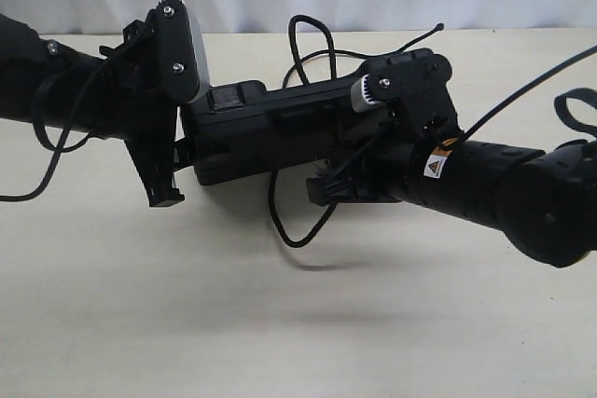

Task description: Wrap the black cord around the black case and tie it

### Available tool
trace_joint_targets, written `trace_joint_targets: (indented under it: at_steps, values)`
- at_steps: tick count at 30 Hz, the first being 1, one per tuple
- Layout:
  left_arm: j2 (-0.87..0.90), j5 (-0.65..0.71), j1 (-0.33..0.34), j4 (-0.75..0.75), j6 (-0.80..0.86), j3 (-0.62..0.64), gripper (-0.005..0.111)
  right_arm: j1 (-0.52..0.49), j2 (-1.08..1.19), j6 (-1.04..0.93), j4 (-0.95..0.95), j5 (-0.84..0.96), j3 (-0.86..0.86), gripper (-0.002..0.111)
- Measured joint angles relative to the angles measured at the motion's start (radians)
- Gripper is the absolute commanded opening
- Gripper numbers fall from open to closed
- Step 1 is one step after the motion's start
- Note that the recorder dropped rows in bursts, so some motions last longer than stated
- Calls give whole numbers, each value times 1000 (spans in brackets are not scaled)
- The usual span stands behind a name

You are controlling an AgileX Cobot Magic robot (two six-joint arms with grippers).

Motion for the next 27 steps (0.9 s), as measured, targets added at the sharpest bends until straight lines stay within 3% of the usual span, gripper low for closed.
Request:
trace_joint_targets:
  at_steps: [22,25,27]
  values:
    - [-2,44,0,-19,0,-2,49,0,0,0,15,6,0,4]
    - [-2,46,0,-19,0,-2,61,0,0,0,18,18,0,4]
    - [-2,49,0,-19,0,-2,75,0,0,0,18,22,0,4]
